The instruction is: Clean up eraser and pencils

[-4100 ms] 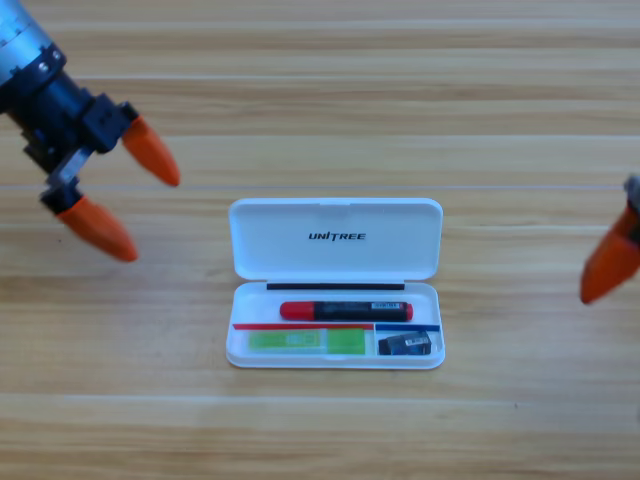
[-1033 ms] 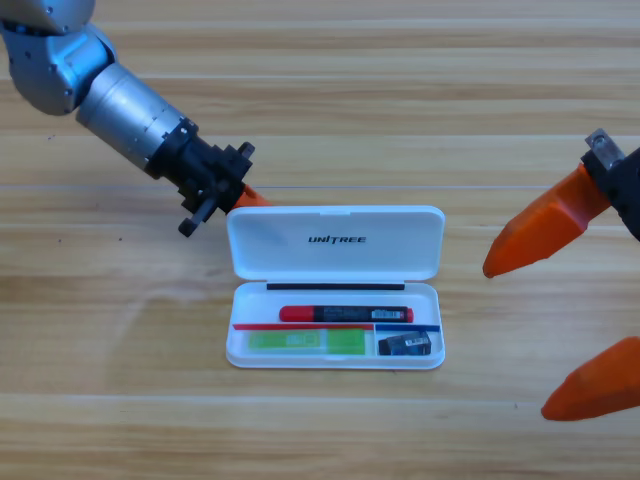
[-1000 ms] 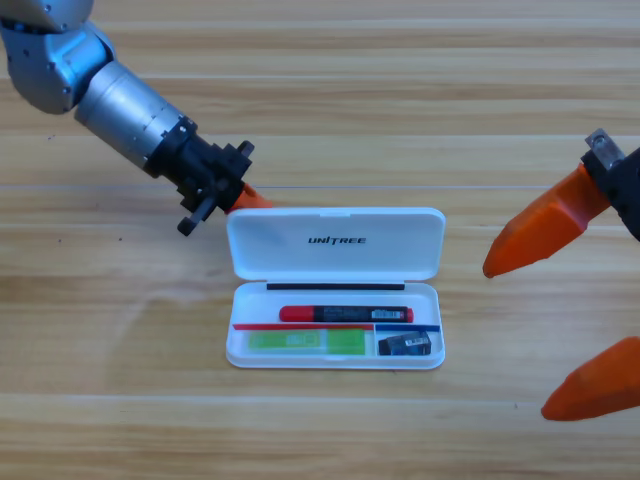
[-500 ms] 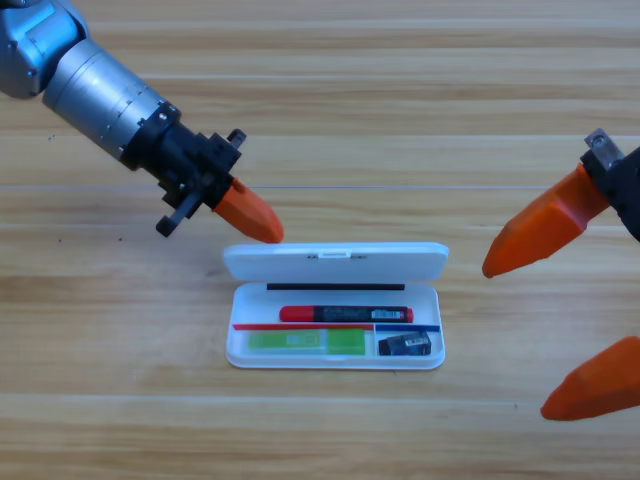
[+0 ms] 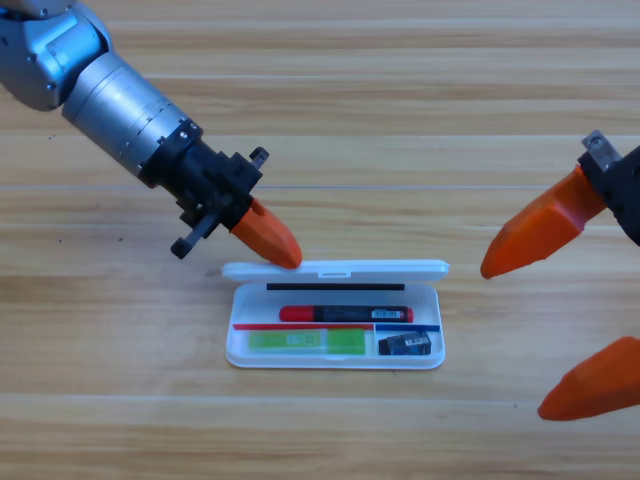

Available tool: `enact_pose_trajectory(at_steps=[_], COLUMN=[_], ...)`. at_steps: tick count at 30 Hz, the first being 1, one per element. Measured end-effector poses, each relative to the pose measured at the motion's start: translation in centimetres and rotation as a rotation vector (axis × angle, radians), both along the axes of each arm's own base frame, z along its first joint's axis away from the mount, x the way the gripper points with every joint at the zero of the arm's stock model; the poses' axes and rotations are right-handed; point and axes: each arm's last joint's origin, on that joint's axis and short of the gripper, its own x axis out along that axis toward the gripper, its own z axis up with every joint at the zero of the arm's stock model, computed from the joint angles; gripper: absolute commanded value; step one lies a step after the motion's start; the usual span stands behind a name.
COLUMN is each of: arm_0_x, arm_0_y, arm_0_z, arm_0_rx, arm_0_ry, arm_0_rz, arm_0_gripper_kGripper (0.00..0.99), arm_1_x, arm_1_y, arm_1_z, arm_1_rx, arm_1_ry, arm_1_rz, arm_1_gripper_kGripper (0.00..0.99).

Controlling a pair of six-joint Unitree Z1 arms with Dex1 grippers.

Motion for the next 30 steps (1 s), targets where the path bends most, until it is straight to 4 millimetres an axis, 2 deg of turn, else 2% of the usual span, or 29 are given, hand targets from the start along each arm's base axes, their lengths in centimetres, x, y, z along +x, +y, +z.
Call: enact_pose_trajectory(at_steps=[17,23,30], arm_0_x=[0.2,0.8,1.0], arm_0_y=[-0.2,-0.5,-0.6], arm_0_z=[-0.9,-4.4,-6.3], arm_0_rx=[-0.001,0.022,0.035], arm_0_ry=[-0.004,0.047,0.079], arm_0_rz=[-0.018,-0.036,-0.044], arm_0_gripper_kGripper=[0.0,0.0,0.0], arm_1_x=[0.2,0.2,0.2], arm_1_y=[0.2,0.3,0.3], arm_1_z=[-0.2,-0.2,-0.2], arm_1_rx=[-0.002,-0.002,-0.002], arm_1_ry=[0.002,0.002,0.002], arm_1_rz=[0.0,0.0,0.0], arm_1_gripper_kGripper=[0.93,0.93,0.93])
